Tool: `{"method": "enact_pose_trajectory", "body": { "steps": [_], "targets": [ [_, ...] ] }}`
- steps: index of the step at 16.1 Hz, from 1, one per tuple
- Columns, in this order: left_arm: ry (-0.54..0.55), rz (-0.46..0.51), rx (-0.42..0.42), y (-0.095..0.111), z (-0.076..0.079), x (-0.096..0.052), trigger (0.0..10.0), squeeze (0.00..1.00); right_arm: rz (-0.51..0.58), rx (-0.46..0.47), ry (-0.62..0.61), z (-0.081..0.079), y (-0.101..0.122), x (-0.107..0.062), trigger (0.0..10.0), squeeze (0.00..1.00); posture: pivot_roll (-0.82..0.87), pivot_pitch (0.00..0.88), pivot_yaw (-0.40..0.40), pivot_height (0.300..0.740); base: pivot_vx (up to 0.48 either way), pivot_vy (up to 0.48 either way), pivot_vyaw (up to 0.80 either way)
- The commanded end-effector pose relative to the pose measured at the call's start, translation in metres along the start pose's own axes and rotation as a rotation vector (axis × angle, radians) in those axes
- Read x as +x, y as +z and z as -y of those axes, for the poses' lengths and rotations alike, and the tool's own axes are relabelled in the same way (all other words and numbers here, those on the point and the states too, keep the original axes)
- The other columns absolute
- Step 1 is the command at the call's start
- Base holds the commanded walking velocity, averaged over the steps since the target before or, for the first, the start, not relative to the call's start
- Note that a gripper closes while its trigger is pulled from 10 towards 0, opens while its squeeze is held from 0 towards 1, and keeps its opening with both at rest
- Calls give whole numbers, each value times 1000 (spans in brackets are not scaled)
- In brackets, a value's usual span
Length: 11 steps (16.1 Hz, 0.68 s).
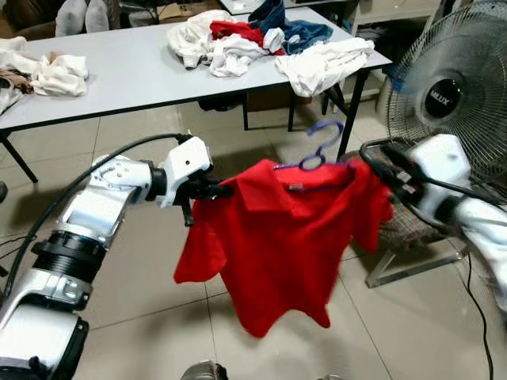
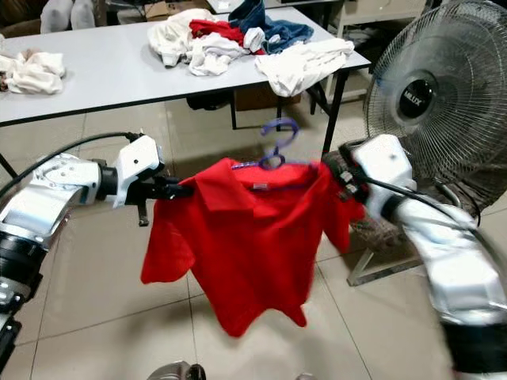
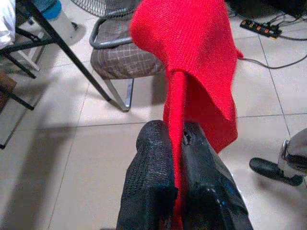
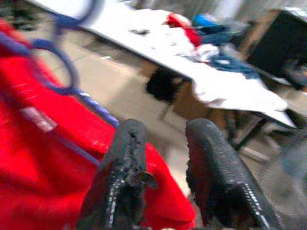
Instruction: Hang hanger
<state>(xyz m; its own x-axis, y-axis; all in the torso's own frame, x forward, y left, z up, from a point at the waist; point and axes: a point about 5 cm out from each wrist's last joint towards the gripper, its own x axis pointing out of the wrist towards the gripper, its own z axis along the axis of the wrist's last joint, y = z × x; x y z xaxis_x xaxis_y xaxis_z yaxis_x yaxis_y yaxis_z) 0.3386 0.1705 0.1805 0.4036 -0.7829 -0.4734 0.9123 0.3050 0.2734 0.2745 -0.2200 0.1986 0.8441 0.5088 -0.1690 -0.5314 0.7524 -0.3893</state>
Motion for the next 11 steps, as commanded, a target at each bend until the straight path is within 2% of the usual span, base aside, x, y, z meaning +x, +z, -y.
{"method": "enact_pose_trajectory", "body": {
  "steps": [1,2,3,4,5,6,9,11],
  "targets": [
    [18,40,31,11,-8,-7,0,0,9,25,182,-16,9,-7,10000,1000,-13,0,77,740,0,0,0],
    [12,55,41,13,-10,-7,0,0,-35,6,309,-24,9,-17,10000,1000,-16,0,78,740,0,0,0],
    [4,68,43,15,-11,-8,0,0,-36,-19,320,-19,13,-20,10000,1000,-19,0,79,740,0,0,0],
    [-4,75,51,17,-11,-7,0,0,-15,-27,283,-12,18,-19,10000,1000,-23,0,82,740,0,0,0],
    [-53,126,59,22,-8,-6,0,0,19,-51,231,8,28,-18,10000,1000,-27,0,84,740,0,0,0],
    [-76,147,57,24,-6,-5,0,0,10,-68,244,13,30,-19,10000,1000,-29,0,84,740,0,0,0],
    [-159,202,49,28,3,-1,0,0,-61,-128,429,27,42,-30,10000,1000,-26,0,60,740,0,0,0],
    [-210,223,49,31,7,-1,0,0,-46,-123,457,41,46,-25,10000,1000,-23,0,51,740,0,0,0]
  ]
}}
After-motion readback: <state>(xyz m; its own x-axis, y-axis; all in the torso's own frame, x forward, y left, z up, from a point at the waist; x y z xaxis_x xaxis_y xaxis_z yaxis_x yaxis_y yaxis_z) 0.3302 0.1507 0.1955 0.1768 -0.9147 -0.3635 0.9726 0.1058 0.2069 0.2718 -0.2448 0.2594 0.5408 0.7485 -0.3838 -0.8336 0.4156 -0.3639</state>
